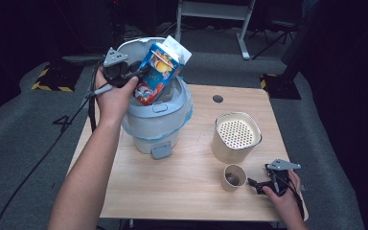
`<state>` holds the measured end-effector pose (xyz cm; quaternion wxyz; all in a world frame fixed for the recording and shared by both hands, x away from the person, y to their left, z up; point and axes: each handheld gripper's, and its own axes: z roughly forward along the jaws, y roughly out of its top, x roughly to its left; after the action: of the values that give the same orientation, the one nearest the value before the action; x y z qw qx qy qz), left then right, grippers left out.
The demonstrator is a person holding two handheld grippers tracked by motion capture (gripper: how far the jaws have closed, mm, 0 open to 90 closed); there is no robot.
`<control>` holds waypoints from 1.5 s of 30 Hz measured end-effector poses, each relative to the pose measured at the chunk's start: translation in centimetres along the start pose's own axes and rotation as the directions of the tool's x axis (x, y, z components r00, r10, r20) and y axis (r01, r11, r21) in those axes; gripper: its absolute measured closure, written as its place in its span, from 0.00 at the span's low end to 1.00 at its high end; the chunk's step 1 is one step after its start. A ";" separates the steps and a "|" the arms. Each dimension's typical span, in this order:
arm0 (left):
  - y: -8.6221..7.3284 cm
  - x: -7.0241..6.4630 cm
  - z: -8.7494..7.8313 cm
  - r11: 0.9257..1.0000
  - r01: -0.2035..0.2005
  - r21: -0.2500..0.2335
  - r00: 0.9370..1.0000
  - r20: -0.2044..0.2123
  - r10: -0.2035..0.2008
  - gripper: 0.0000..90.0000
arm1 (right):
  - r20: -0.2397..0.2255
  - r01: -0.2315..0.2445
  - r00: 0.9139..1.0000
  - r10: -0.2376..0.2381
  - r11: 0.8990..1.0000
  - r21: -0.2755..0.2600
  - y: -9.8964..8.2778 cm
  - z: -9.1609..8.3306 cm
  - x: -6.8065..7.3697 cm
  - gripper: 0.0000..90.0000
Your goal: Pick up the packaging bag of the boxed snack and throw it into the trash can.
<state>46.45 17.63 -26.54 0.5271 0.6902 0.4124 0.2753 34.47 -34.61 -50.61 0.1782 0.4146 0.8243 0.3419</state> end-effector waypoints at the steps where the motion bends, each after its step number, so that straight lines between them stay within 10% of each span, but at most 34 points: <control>1: -0.1 -0.1 0.1 1.000 -0.016 0.016 1.000 -0.003 0.016 0.71 | 0.000 0.000 1.000 0.000 1.000 0.000 0.0 0.0 0.0 0.01; 24: -1.3 -0.4 -0.6 0.979 -0.047 0.199 0.995 0.091 0.030 0.49 | 0.000 0.000 1.000 0.000 1.000 0.000 0.0 0.0 0.0 0.01; 34: -1.6 -0.2 -3.2 0.986 -0.043 0.158 0.993 0.114 0.025 0.47 | 0.000 0.000 1.000 0.000 1.000 0.000 0.0 0.0 0.0 0.01; 45: -2.6 -2.0 -7.3 0.983 -0.154 0.095 0.950 0.287 0.121 0.45 | 0.000 0.000 1.000 0.000 1.000 0.001 0.0 0.0 0.0 0.01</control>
<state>38.80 19.84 -26.78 0.5185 0.7788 0.2998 0.1866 34.48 -34.60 -50.59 0.1777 0.4148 0.8244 0.3416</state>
